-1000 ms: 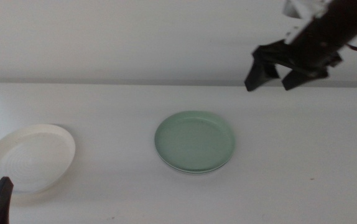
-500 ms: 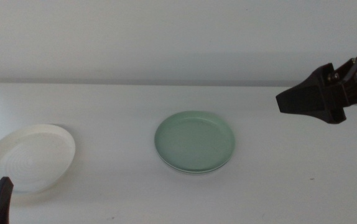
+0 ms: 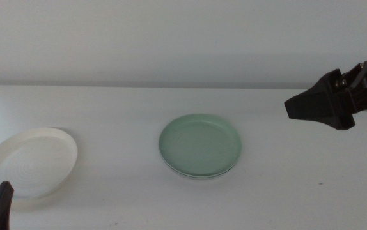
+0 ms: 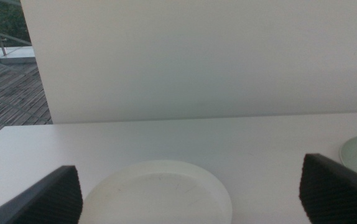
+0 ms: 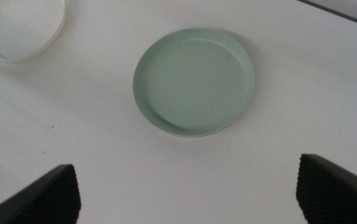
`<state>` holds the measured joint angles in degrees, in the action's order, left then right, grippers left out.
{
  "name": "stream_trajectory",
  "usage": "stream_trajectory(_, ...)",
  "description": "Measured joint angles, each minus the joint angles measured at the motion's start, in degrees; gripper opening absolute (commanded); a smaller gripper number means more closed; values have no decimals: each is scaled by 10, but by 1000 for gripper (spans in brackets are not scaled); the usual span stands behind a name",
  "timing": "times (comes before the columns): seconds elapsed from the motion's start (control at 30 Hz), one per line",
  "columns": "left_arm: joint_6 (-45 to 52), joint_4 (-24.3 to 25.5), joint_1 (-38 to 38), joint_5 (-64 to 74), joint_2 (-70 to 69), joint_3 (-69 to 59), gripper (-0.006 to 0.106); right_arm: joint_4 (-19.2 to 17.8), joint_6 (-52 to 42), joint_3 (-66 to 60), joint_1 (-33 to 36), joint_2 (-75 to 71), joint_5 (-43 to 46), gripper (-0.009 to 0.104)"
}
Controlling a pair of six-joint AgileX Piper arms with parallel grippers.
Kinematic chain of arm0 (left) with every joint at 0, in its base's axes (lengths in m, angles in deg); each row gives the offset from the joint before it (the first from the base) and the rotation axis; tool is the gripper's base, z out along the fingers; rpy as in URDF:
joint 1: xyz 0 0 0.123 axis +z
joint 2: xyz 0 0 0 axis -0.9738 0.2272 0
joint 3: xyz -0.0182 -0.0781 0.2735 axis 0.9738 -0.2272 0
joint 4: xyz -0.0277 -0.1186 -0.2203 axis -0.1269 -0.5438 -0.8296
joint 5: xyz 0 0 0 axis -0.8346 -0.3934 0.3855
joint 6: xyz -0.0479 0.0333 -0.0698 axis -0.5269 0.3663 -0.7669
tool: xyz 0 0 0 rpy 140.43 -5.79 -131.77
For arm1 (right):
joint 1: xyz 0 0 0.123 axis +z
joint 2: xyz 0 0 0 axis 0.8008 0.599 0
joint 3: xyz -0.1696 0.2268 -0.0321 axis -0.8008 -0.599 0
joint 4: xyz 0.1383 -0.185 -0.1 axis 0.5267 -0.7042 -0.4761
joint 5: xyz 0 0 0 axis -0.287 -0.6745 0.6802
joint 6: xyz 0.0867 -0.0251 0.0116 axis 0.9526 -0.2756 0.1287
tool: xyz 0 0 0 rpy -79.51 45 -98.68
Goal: Stack the three bowls on top of each other.
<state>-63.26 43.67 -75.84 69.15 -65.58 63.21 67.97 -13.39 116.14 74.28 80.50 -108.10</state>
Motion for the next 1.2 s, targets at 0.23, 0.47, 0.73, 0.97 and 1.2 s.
stream_trajectory(0.23,0,0,0,0,0,0,94,-1,1,0,0,0,8,93)
stream_trajectory(0.47,0,7,0,38,79,38,94,-1,1,0,0,0,9,93)
stream_trajectory(0.73,11,-28,0,251,358,275,94,-1,1,0,0,0,9,93)
stream_trajectory(0.97,11,-70,0,440,531,375,94,-1,1,0,0,0,9,93)
stream_trajectory(1.2,11,-77,16,441,646,431,94,-1,1,0,0,0,9,93)
